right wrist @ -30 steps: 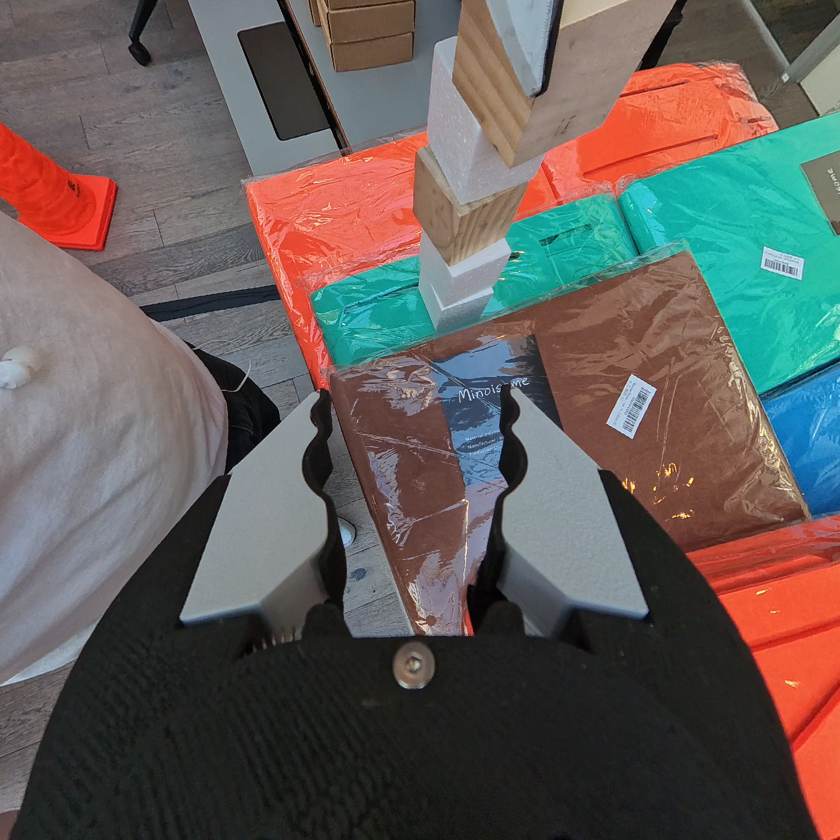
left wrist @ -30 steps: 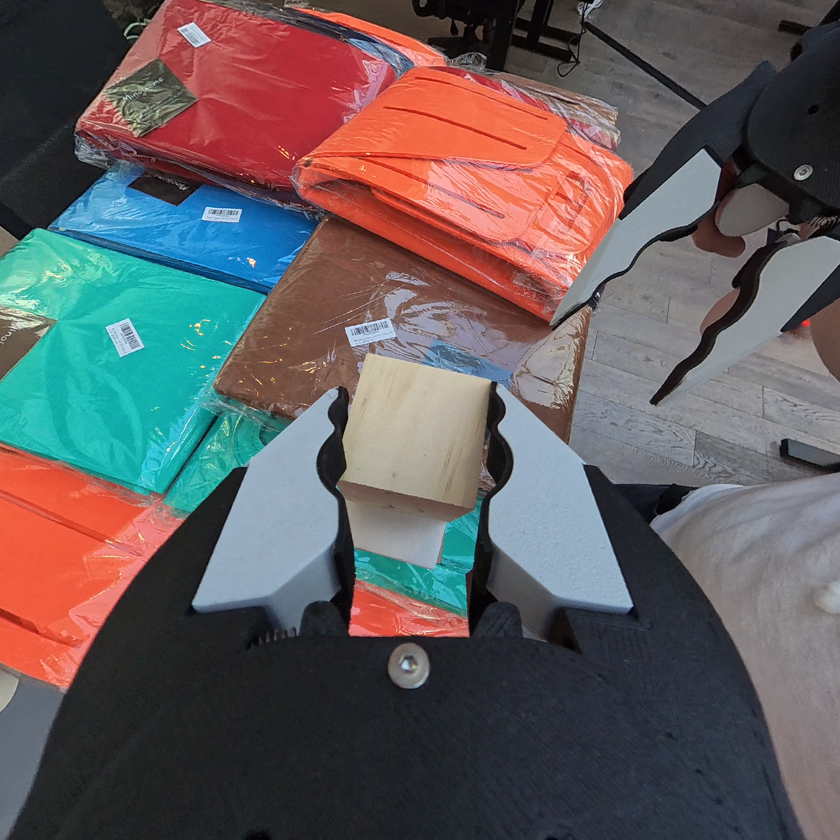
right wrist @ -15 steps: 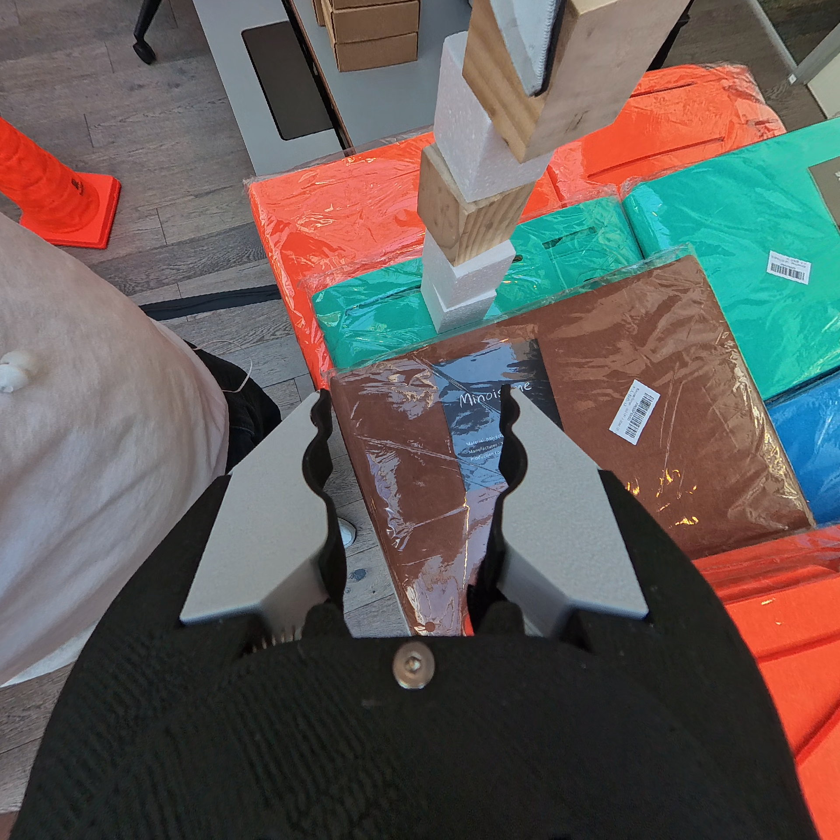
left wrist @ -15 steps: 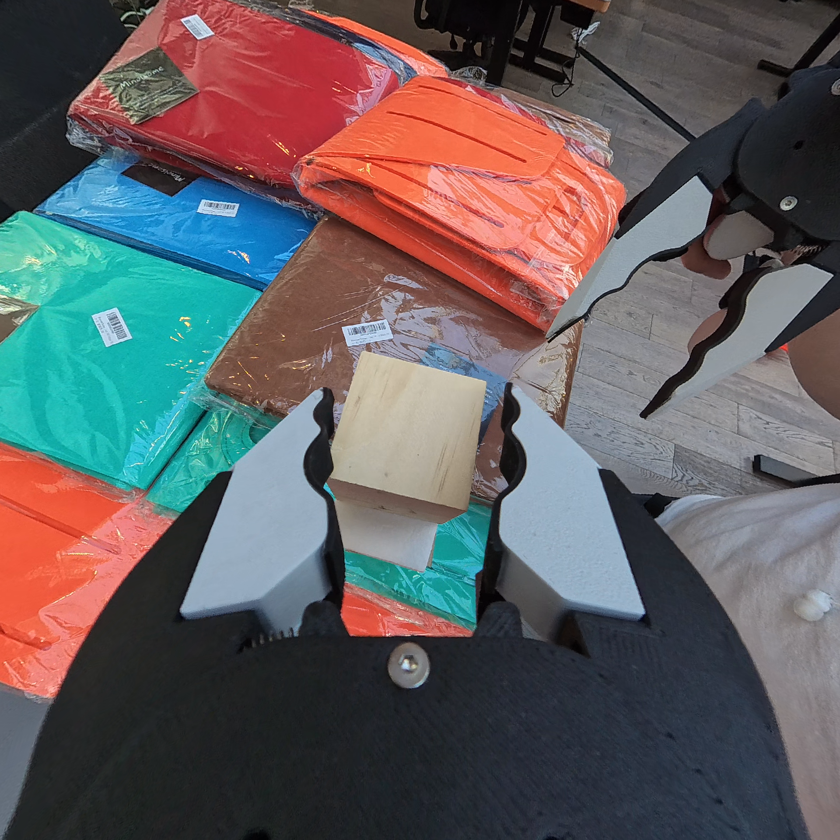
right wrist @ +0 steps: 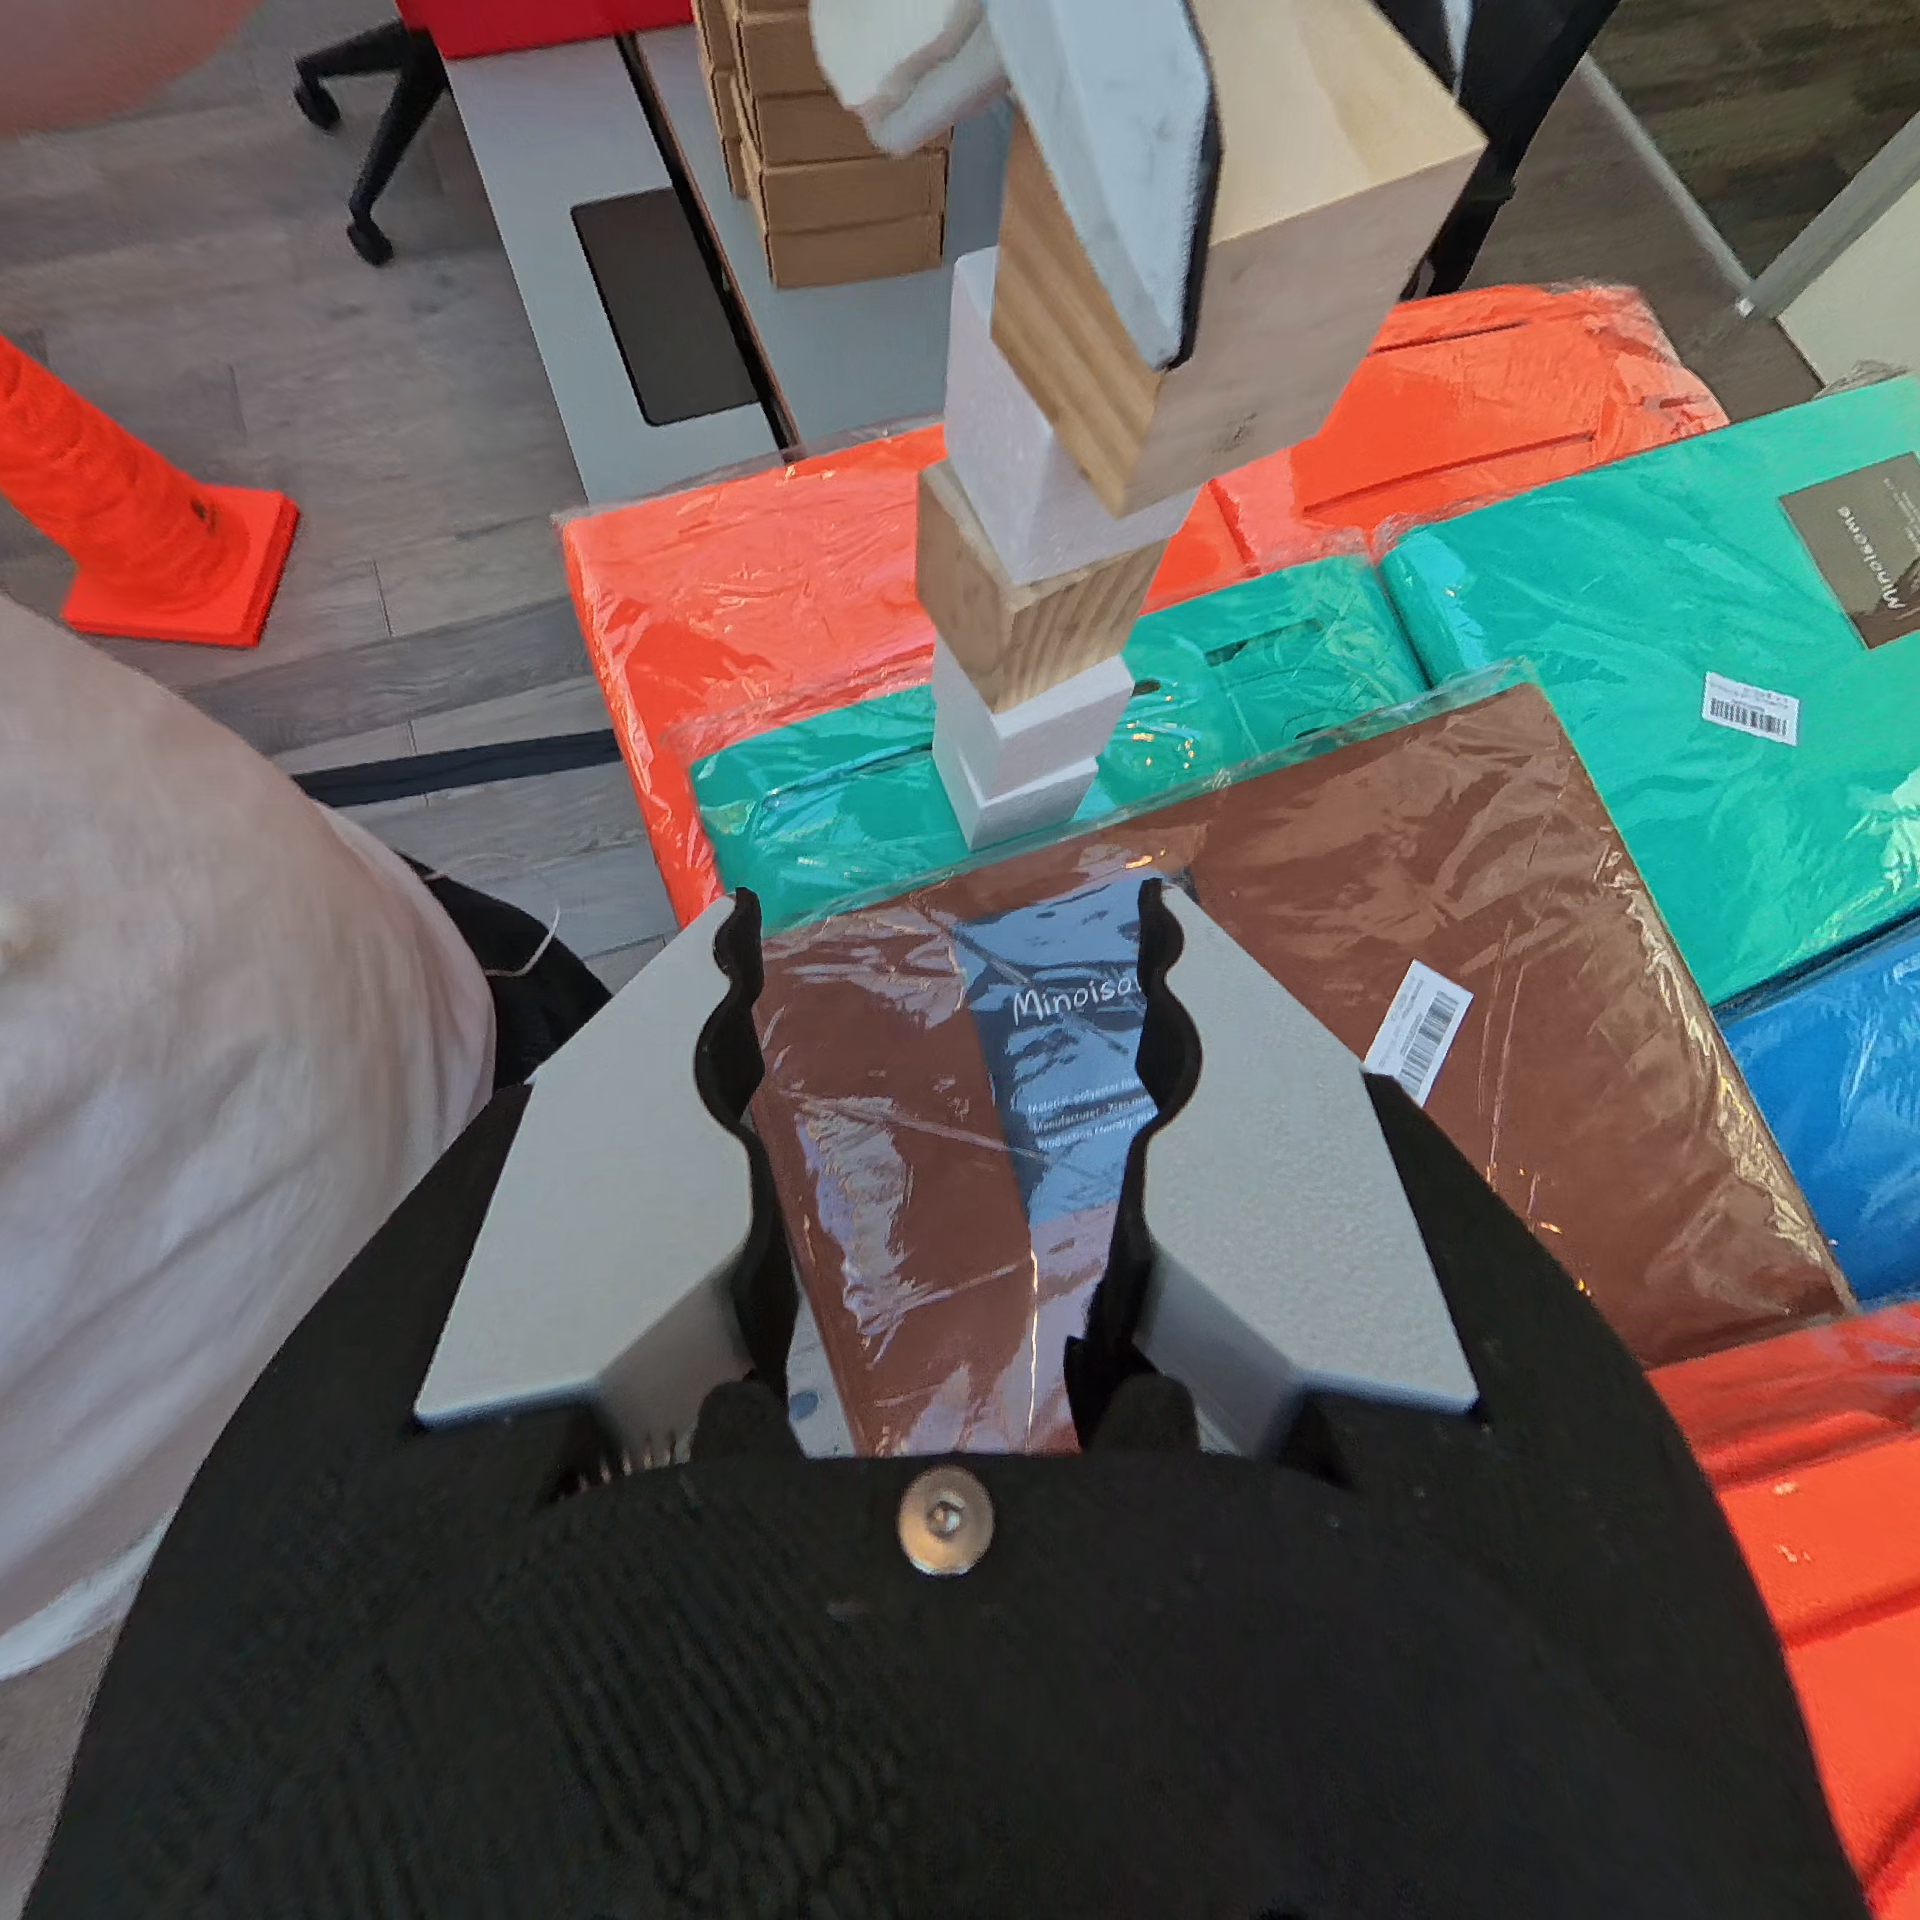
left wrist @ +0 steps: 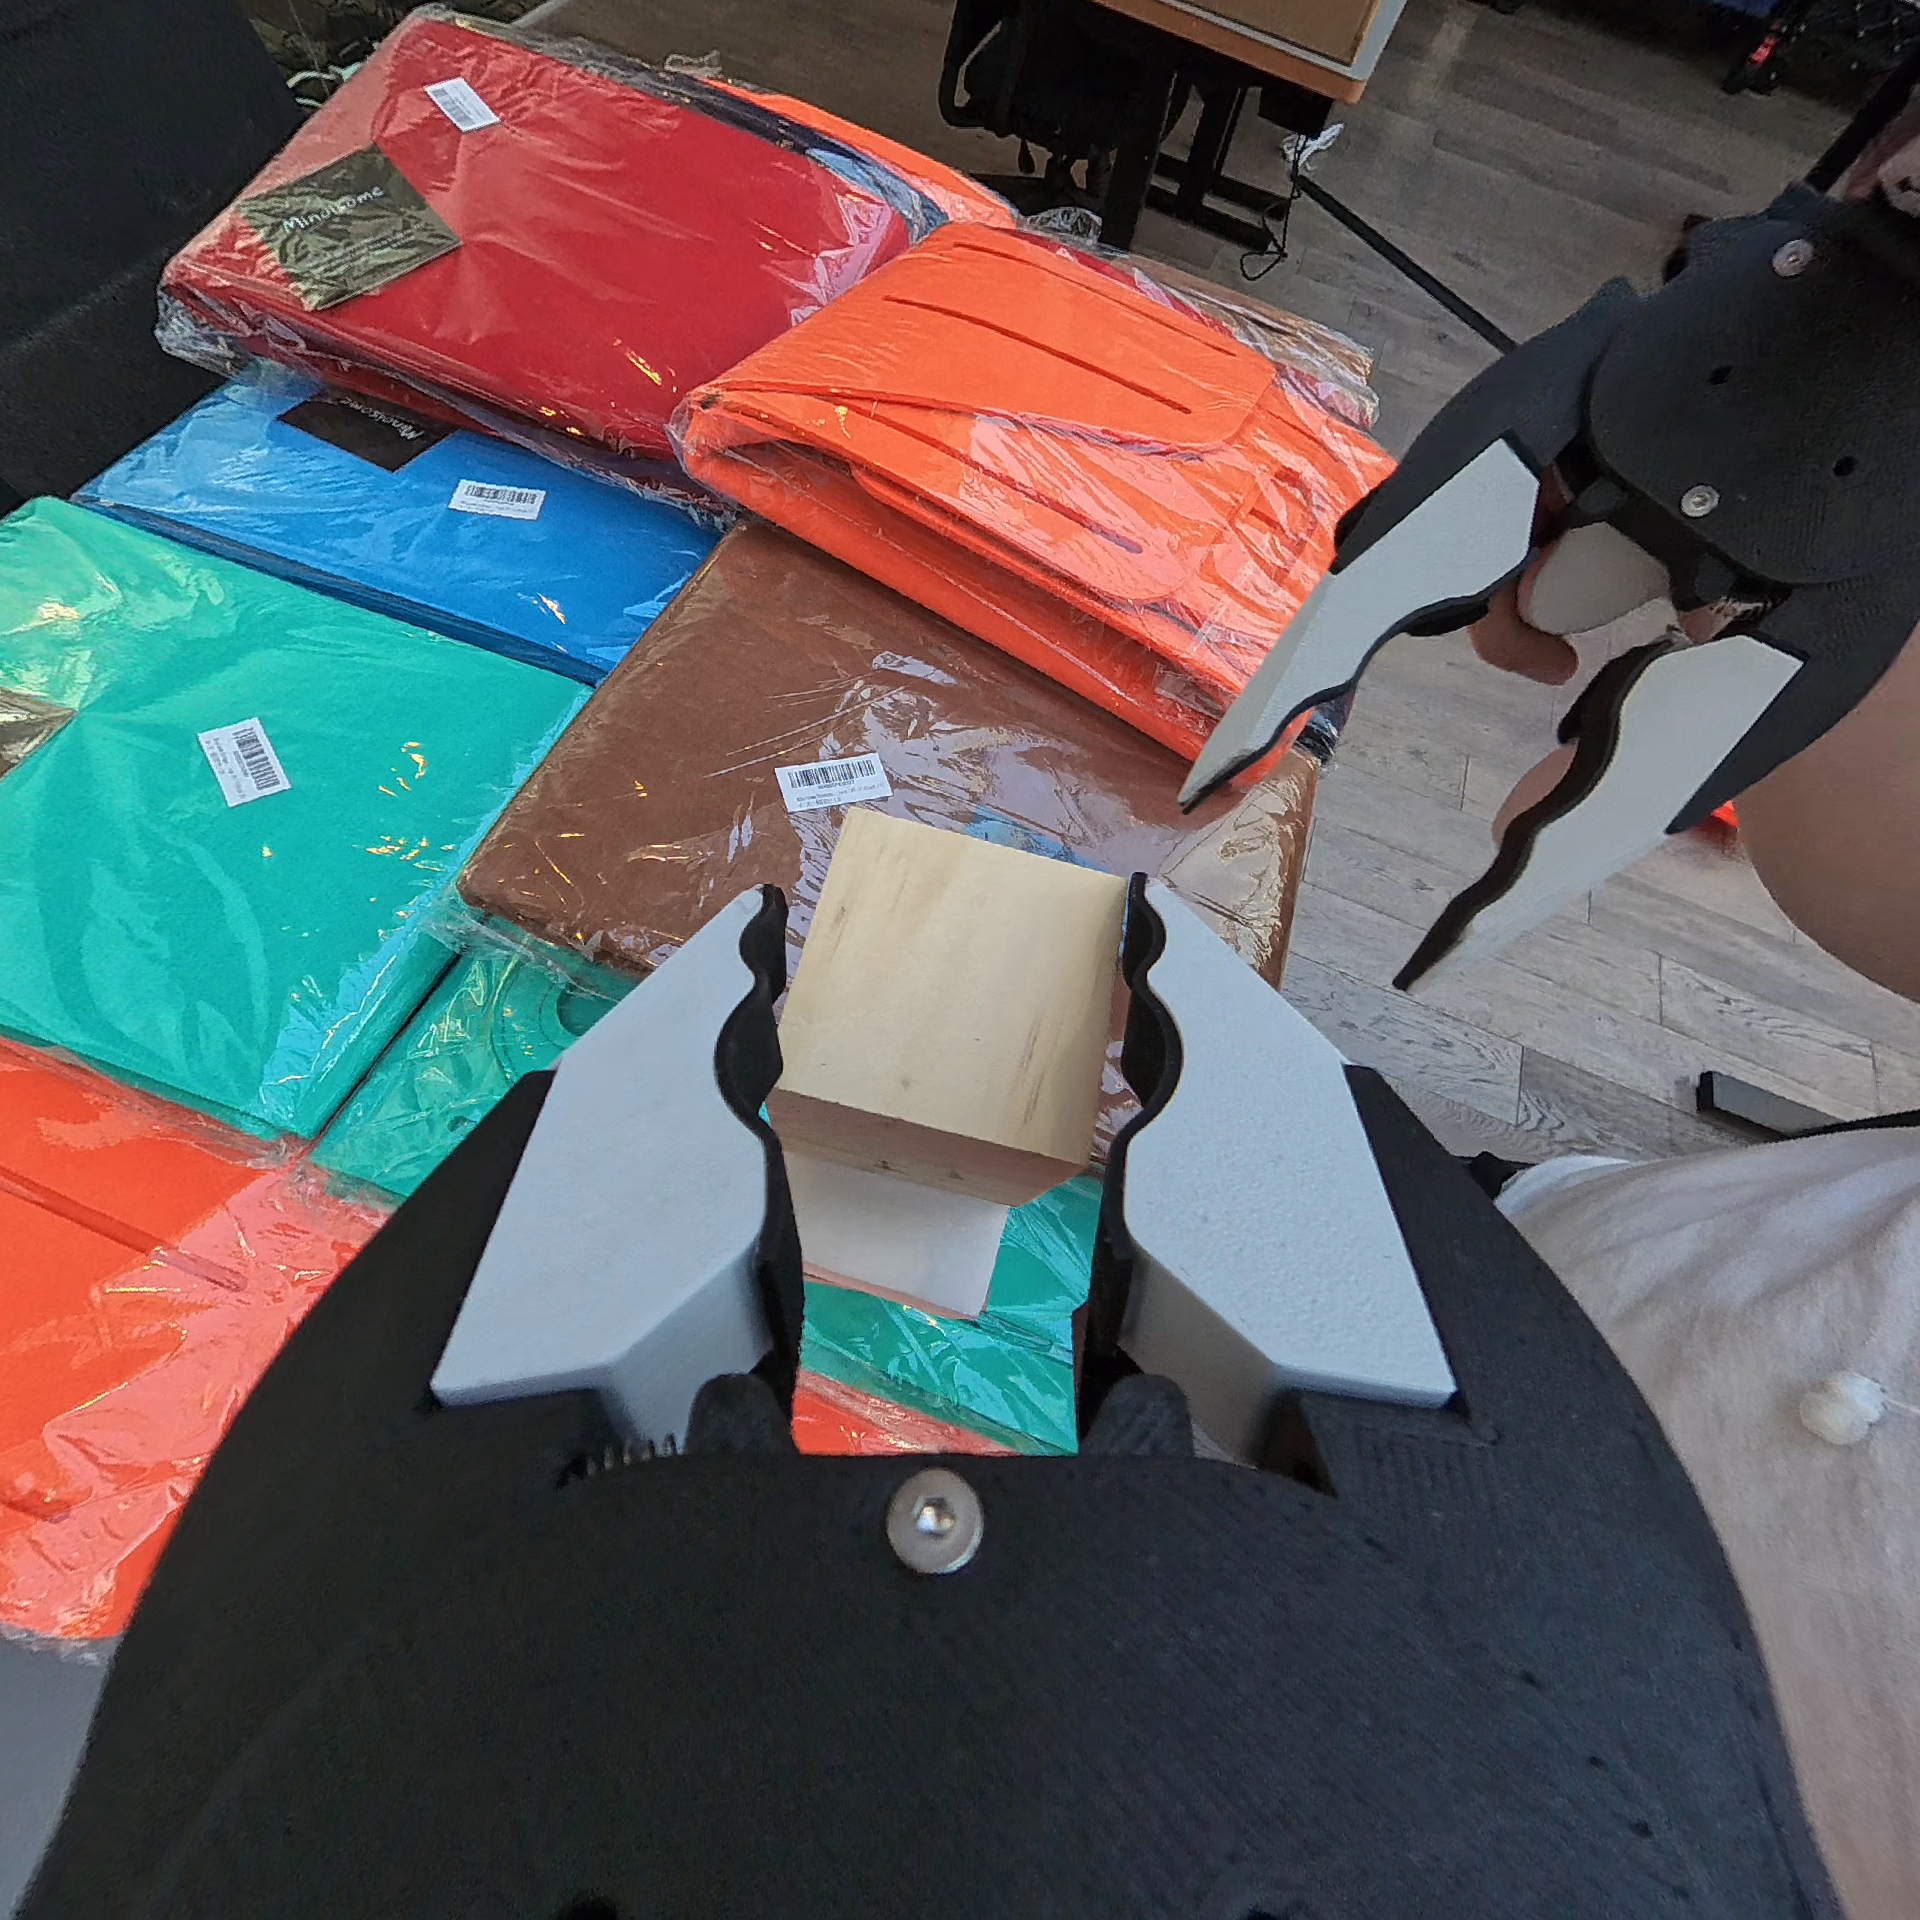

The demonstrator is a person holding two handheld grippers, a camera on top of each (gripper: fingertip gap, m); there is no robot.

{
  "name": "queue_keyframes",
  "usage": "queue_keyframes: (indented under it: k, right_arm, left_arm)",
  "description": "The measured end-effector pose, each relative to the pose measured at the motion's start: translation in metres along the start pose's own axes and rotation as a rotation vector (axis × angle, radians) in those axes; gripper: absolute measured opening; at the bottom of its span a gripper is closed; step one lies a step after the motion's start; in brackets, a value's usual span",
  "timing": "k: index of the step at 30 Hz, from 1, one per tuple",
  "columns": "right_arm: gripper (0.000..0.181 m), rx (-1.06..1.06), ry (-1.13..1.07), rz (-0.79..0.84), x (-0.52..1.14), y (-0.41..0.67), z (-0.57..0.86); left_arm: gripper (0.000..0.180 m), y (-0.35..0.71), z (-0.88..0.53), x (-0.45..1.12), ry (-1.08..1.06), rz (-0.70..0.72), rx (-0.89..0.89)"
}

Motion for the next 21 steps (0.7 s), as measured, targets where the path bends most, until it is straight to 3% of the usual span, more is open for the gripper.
queue_keyframes:
  k: [6,15,19,21]
  right_arm:
    - [0.072,0.091,0.101,0.281,0.056,0.019,0.025]
    - [0.078,0.028,0.246,0.307,0.127,0.034,0.027]
    - [0.058,0.035,0.297,0.319,0.133,0.039,0.028]
    - [0.058,0.029,0.299,0.335,0.132,0.039,0.030]
  left_arm:
    - [0.064,0.000,0.000,0.001,0.010,-0.004,0.012]
    - [0.062,0.000,-0.001,0.000,0.006,-0.007,0.003]
    - [0.062,0.000,-0.002,0.000,0.005,-0.008,0.003]
    - [0.061,0.001,-0.002,-0.001,0.005,-0.004,0.006]
Point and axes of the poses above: each gripper's, where its closed fingertips meet, x out along the fingers, y out of its top, z = x × y across the jaws, the point moved 2 cm from there along -x, back along the fingers, and after that the axes turned 5 degrees about -z, right-handed, at the moved point
